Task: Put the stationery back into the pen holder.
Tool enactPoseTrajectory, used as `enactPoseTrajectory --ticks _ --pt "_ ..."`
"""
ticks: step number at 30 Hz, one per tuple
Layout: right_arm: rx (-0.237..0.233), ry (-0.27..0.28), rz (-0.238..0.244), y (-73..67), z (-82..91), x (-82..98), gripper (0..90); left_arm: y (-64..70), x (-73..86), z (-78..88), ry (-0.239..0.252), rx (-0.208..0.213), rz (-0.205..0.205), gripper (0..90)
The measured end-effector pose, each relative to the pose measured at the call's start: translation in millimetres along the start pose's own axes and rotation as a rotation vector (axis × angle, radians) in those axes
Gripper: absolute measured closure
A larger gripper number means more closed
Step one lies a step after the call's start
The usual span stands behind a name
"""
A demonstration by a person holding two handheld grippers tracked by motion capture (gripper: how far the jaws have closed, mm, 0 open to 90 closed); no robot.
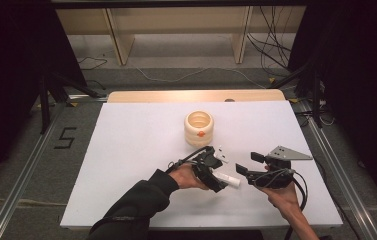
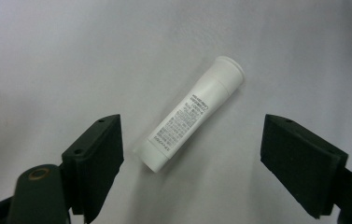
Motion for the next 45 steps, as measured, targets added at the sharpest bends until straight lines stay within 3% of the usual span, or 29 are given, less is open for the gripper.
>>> enactPoseTrajectory --ticks 23,27,31,45 --pt "0.01 0.012 -0.003 -3.6 11.5 9.4 25.1 4.0 -12.6 -20.6 -0.09 0.035 -0.105 24.4" --pt "0.005 0.013 0.0 -4.4 13.2 10.2 25.3 5.6 -13.3 -24.9 -0.144 0.027 -0.159 28.5" --pt "0.002 0.01 0.0 -4.9 14.7 11.5 25.6 3.3 -13.5 -28.5 -0.177 0.03 -0.178 33.3" --pt "0.011 -0.009 0.001 -4.4 16.9 16.3 25.6 0.9 -13.2 -29.8 -0.18 0.049 -0.199 43.6"
Point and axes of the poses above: each handheld gripper's, and its own axes: z roughly backward along the jaws, x roughly out of its underside, y roughly to its right, the point moved 5 cm from there along -z, roughly forward along the jaws, and after that the axes turned 3 degrees about z, right-handed, at the moved point
